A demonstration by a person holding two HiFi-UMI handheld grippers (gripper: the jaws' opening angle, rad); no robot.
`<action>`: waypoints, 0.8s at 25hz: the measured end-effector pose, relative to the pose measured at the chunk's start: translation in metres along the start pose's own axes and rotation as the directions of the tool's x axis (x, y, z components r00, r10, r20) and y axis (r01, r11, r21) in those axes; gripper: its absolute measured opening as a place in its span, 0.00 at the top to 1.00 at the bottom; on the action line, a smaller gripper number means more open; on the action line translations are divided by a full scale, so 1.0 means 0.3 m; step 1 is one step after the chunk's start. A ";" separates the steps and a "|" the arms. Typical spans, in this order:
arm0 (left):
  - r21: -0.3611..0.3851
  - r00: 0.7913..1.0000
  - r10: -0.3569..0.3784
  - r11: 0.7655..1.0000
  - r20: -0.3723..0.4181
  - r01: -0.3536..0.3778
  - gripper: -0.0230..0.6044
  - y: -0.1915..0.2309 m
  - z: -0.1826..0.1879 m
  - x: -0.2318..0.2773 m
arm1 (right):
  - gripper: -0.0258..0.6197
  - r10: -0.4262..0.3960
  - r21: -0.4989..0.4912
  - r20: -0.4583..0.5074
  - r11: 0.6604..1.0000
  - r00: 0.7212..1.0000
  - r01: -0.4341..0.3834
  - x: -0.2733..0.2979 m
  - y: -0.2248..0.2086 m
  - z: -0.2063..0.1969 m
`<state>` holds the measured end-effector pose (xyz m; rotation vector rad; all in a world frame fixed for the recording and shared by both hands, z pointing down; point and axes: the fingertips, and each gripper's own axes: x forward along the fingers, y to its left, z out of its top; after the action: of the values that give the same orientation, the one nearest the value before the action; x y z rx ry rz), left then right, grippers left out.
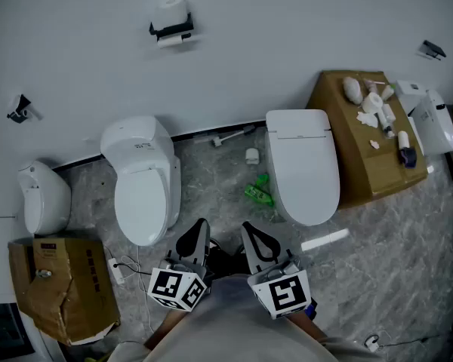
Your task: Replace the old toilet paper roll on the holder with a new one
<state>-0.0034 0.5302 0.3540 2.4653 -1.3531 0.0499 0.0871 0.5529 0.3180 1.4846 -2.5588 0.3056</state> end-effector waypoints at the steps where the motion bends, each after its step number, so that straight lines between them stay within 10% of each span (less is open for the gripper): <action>1: 0.002 1.000 0.000 1.000 -0.001 0.000 0.96 -0.001 -0.002 0.003 | 0.93 -0.001 0.001 -0.001 1.000 1.000 0.001 0.000 -0.005 -0.004; 20: 0.012 1.000 0.022 1.000 0.001 -0.022 0.96 0.079 0.035 0.153 | 0.93 0.074 0.004 0.041 0.997 0.996 -0.074 0.165 -0.097 0.032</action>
<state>0.0010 0.4779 0.3588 2.4604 -1.3845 0.0628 0.0879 0.4950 0.3237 1.4142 -2.6516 0.2954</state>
